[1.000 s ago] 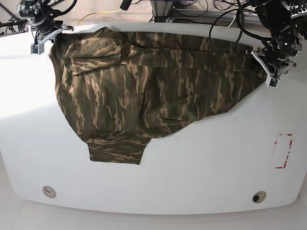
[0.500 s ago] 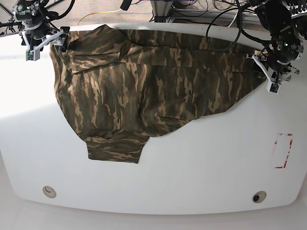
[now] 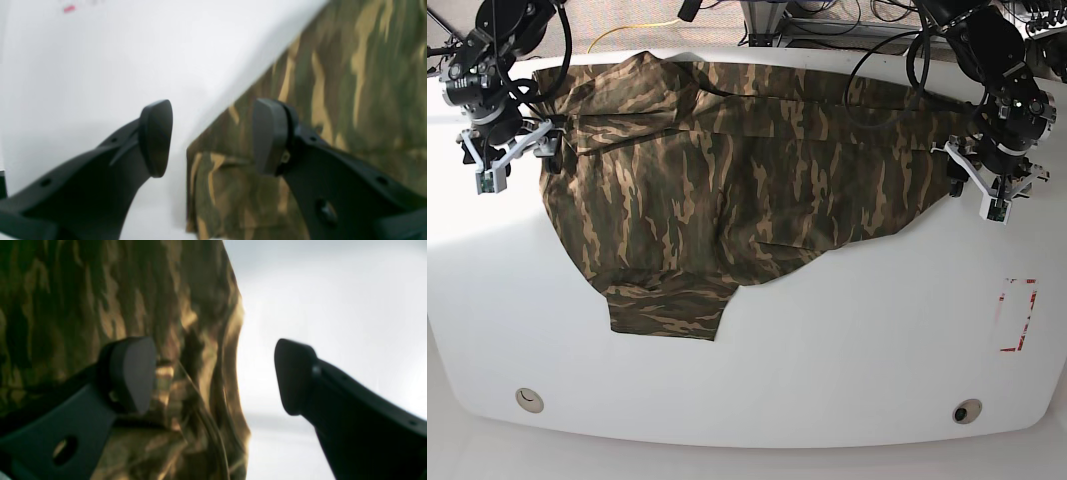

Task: Fold the T-shirt properly
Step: 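Lower both grippers and lay the shirt edges down on the table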

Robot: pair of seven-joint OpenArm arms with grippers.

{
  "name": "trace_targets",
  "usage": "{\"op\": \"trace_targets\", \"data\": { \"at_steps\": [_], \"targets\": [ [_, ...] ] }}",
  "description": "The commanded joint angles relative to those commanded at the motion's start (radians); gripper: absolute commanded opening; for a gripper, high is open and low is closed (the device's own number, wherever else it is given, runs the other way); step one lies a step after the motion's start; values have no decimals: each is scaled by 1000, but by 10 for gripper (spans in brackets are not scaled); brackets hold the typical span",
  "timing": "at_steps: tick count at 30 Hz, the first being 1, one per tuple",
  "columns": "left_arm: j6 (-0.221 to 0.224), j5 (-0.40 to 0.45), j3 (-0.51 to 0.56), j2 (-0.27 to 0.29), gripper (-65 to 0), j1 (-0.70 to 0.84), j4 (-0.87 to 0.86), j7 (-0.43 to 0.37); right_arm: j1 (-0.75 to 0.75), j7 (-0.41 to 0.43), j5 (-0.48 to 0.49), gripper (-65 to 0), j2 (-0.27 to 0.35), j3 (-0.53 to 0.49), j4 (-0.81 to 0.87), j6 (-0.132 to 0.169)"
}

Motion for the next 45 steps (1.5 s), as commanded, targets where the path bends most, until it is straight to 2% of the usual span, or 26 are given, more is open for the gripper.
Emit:
{"op": "trace_targets", "data": {
  "at_steps": [5,9,11,15,20,22,25,31,35,41,44,45],
  "targets": [
    [5,0,3,11,-299,-49,-17,0,132,0,0,-119,44,-92,-110,-2],
    [76,0,2,9,-297,-86,-40,0,265,0,0,-119,75,-163,-261,-3],
    [93,0,2,6,-296,-94,-57,0,345,0,0,-119,89,-192,-356,-3],
    [99,0,2,5,-297,-126,-100,0,496,12,-2,-119,103,-247,-574,-3],
    [99,0,2,5,-297,-130,-129,0,635,149,-2,-119,130,-374,-825,-3],
    [99,0,2,5,-297,-130,-133,0,692,226,-2,-119,164,-459,-945,-3],
    [99,0,2,5,-297,-127,-133,0,756,334,-2,-119,170,-546,-1099,-3],
    [99,0,0,3,-297,-126,-157,0,825,488,-2,-119,192,-632,-1315,-3],
    [97,0,0,-14,-297,-126,-170,0,833,509,-2,-119,192,-684,-1333,-3],
    [97,-3,2,-23,-297,-126,-212,0,830,509,-2,-119,172,-692,-1338,-5],
    [97,-2,2,-25,-297,-127,-218,0,806,519,-2,-119,175,-689,-1333,-46],
    [97,-2,2,-25,-297,-129,-218,0,796,529,-2,-119,184,-689,-1333,-51]
  ]
}}
